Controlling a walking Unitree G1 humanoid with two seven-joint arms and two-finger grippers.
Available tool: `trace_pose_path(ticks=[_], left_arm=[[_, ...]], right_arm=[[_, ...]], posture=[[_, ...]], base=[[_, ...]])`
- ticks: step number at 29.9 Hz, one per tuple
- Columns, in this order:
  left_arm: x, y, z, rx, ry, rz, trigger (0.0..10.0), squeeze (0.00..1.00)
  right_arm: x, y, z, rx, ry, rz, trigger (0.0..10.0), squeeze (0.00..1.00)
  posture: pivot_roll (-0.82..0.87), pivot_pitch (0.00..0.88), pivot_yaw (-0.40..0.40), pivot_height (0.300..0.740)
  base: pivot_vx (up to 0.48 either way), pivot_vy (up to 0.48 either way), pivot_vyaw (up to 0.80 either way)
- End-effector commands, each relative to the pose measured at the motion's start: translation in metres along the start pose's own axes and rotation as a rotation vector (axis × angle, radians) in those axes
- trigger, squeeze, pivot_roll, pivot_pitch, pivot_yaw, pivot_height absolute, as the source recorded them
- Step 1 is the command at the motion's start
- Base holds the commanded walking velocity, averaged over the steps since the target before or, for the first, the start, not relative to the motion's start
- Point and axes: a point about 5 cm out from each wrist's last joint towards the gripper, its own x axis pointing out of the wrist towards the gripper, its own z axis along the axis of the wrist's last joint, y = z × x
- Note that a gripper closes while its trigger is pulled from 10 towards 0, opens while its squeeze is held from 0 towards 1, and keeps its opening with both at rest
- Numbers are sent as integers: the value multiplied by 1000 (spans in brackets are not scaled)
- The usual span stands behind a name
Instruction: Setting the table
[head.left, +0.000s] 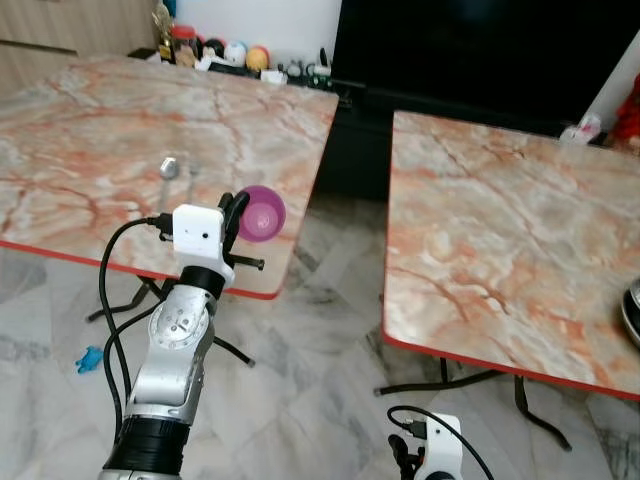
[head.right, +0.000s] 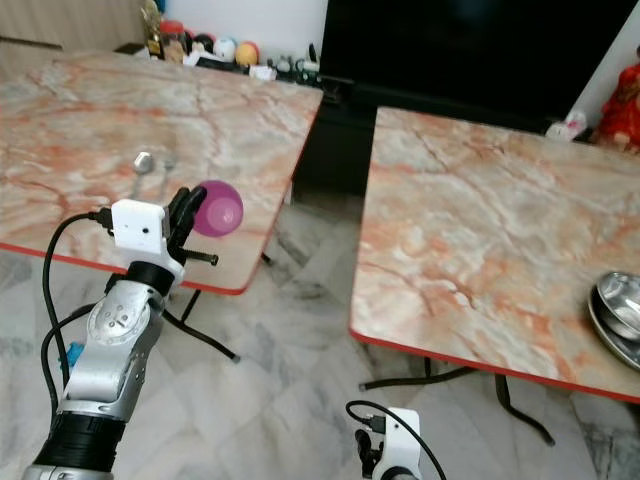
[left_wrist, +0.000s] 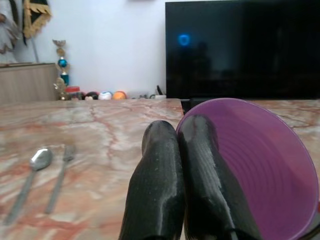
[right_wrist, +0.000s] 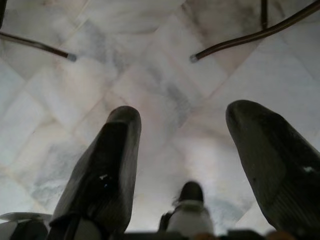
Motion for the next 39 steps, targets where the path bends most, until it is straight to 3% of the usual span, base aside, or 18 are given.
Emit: trace_pose_path(ticks=[1, 20, 32, 39], left_arm=[[2, -5, 4, -5, -17, -17, 10000, 0], [4, -3, 6, 4, -22, -11, 10000, 0], [2, -1, 3, 12, -8, 2, 10000, 0], [3, 1, 3, 15, -6, 10, 10000, 0]], right_arm=[[-2, -10, -1, 4, 3, -31, 10000, 0], [-2, -10, -3, 2, 17, -29, 10000, 0], [-2, -10, -3, -24, 12, -10, 10000, 0], [-2, -7, -4, -33, 15, 3, 10000, 0]], posture=[[142, 0, -76, 740], [145, 0, -77, 740], [142, 0, -78, 740], [144, 0, -80, 740]], base=[[0, -371, -775], [0, -373, -720], [0, -368, 0], [0, -361, 768]])
